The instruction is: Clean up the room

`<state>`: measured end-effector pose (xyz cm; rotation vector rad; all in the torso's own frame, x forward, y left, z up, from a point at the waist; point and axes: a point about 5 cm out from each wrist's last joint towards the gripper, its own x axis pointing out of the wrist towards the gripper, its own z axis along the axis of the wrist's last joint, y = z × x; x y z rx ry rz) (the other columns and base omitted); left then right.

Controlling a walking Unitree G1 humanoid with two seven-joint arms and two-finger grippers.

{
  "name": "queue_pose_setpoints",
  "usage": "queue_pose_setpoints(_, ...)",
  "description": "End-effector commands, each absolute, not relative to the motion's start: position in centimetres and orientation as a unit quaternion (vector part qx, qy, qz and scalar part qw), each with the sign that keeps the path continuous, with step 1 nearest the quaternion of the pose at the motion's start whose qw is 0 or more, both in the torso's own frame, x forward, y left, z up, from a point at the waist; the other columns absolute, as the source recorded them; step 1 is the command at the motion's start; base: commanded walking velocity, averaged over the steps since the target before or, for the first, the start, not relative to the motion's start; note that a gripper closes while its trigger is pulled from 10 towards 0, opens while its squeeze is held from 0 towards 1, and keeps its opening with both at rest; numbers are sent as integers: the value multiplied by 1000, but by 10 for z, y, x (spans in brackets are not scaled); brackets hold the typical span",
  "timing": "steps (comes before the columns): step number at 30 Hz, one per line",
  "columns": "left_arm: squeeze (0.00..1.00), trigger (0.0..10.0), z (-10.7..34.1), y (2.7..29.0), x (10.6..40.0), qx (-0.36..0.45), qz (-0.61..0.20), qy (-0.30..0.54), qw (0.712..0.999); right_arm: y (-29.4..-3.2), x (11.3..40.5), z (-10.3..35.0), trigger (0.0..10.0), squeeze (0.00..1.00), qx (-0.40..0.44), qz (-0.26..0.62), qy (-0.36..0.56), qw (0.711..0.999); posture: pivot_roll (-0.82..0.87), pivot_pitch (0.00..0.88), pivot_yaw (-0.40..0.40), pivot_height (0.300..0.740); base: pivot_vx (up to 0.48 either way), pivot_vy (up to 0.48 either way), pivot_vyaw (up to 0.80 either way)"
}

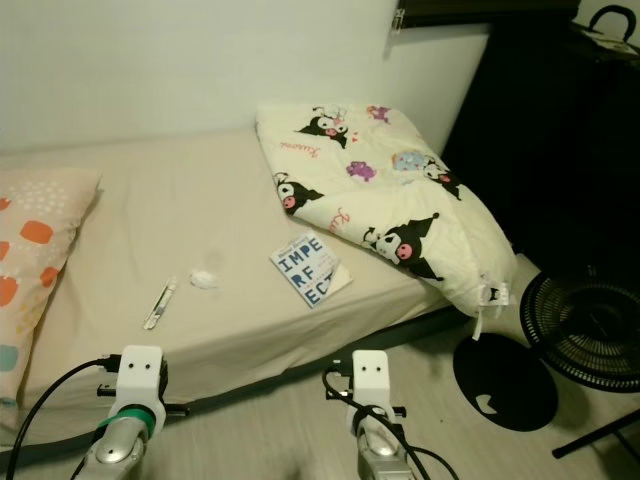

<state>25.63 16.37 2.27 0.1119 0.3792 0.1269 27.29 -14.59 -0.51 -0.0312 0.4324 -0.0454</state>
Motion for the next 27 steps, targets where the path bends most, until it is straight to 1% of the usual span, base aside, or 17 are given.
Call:
queue_pose_setpoints(1,0,10000,18,165,252,60,66,205,975,-148,268,-10,10000,0,-20,-22,230,973,-7,12,27,740,0,0,0)
queue_pose_setpoints(19,0,10000,21,167,255,64,68,203,975,-150,268,-8,10000,0,-23,-22,222,974,-1,3,23,740,0,0,0)
queue_pose_setpoints(20,0,10000,27,169,258,61,71,189,977,-149,270,-2,10000,0,-27,-20,204,978,-2,3,23,740,0,0,0)
queue_pose_setpoints(23,0,10000,31,170,260,59,74,180,979,-149,272,3,10000,0,-30,-19,190,981,-2,3,23,740,0,0,0)
queue_pose_setpoints(24,0,10000,40,171,264,54,80,158,983,-148,275,10,10000,0,-30,-19,169,985,-3,1,23,740,0,0,0)
queue_pose_setpoints(26,0,10000,66,171,274,41,80,97,991,-147,282,28,10000,0,-5,-18,119,993,-5,0,25,740,0,0,0)
queue_pose_setpoints(27,0,10000,66,171,274,41,80,97,991,-147,282,28,10000,0,-5,-18,119,993,-5,0,25,740,0,0,0)
